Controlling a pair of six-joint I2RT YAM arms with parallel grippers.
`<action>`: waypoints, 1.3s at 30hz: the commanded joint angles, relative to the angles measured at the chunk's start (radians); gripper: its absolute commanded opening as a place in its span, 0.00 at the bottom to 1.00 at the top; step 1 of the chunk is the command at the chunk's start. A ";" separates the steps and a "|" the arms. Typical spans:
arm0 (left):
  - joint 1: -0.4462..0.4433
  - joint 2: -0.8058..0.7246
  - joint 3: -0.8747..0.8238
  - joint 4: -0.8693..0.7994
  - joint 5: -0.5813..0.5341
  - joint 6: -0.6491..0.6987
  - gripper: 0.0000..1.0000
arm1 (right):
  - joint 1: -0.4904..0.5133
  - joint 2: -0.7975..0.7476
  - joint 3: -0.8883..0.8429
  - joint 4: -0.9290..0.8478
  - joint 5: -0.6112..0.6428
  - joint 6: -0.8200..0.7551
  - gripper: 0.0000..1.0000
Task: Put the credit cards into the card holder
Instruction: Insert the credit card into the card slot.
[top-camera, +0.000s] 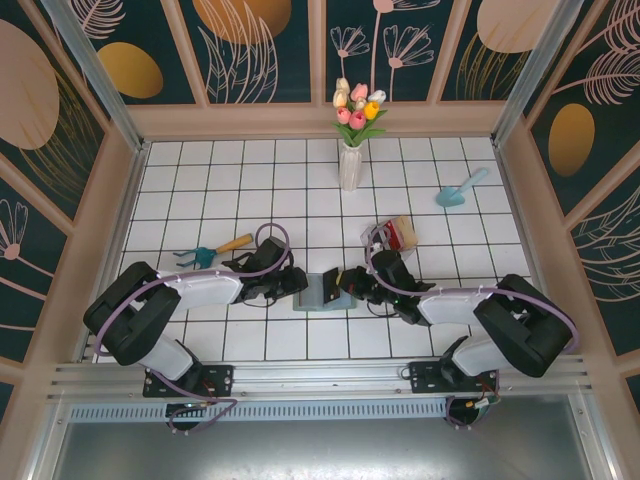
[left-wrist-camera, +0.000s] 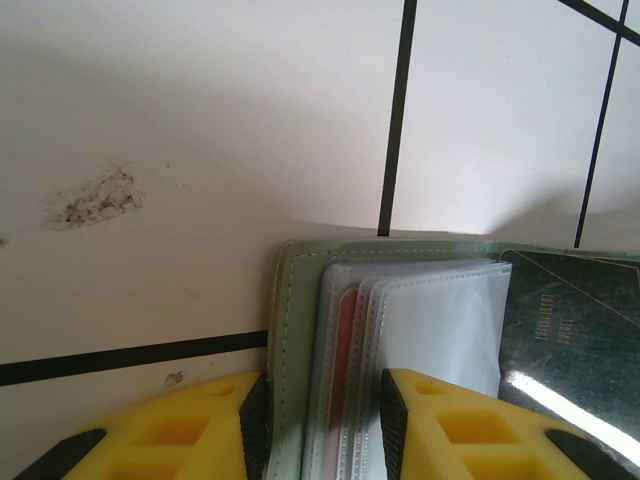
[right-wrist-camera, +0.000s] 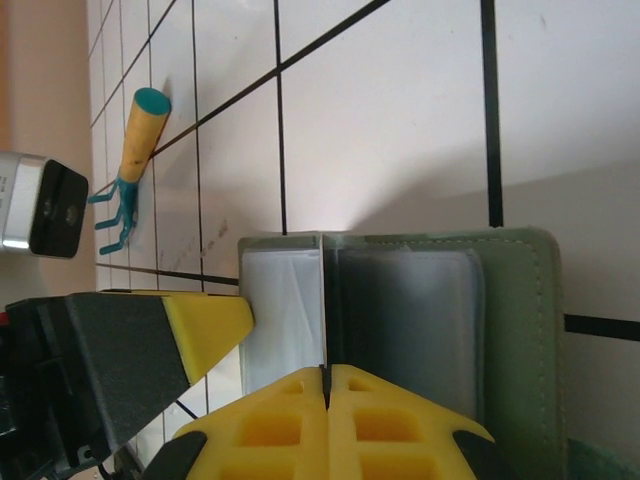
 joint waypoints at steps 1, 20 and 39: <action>-0.009 0.066 -0.031 0.015 0.003 -0.003 0.37 | 0.028 0.012 -0.007 -0.001 -0.037 0.017 0.00; -0.009 0.056 -0.033 0.017 -0.008 -0.008 0.37 | 0.025 0.007 0.077 -0.169 -0.060 -0.059 0.10; -0.009 0.064 -0.039 0.019 -0.009 -0.005 0.33 | 0.022 0.022 0.025 -0.038 -0.036 -0.040 0.00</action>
